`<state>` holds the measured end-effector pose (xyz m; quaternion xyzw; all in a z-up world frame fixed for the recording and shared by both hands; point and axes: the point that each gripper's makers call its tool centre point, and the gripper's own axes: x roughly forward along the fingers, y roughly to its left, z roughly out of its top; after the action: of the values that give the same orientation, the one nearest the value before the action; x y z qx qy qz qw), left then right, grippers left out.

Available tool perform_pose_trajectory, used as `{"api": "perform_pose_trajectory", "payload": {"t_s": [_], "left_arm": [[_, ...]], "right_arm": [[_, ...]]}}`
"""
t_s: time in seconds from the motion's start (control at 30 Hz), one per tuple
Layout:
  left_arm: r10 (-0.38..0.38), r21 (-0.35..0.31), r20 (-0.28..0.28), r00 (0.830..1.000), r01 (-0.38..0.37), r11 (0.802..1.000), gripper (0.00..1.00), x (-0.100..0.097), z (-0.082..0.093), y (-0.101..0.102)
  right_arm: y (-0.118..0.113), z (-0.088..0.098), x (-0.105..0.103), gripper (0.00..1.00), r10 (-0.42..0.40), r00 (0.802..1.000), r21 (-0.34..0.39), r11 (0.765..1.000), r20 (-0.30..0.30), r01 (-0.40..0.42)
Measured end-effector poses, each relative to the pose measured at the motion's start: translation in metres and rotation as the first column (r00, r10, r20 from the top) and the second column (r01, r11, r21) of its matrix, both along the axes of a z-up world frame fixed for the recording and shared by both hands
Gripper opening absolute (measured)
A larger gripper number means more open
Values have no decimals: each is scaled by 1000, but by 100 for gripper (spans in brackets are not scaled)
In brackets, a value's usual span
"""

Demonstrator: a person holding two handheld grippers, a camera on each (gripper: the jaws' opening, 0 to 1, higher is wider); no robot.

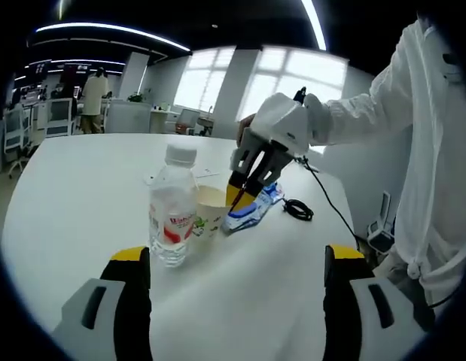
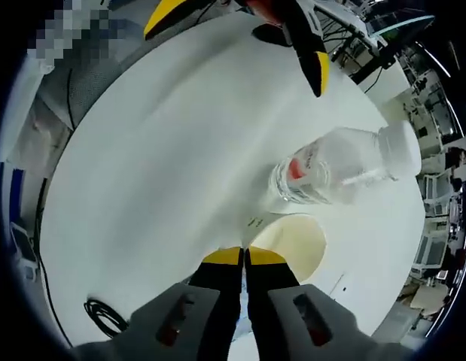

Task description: Arrange the tabletop items into an orderly group along one side of the table until the central work area is clear of visible clutter.

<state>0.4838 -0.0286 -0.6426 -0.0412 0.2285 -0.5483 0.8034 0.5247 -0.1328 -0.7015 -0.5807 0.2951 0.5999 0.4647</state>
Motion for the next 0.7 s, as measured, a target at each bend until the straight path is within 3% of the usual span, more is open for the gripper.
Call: {"api": "perform_pose_trajectory", "payload": {"t_s": [0.47,0.7], "left_arm": [[9,-6,-2,1000,-9,1000,99,1,-1,2],[9,-5,-3,1000,-9,1000,98,1,-2,2]], "right_arm": [[3,-6,-3,0,-7,1000,-6,1000,-22,7],[5,-7,-3,9,-19,1000,6,1000,-22,19]]}}
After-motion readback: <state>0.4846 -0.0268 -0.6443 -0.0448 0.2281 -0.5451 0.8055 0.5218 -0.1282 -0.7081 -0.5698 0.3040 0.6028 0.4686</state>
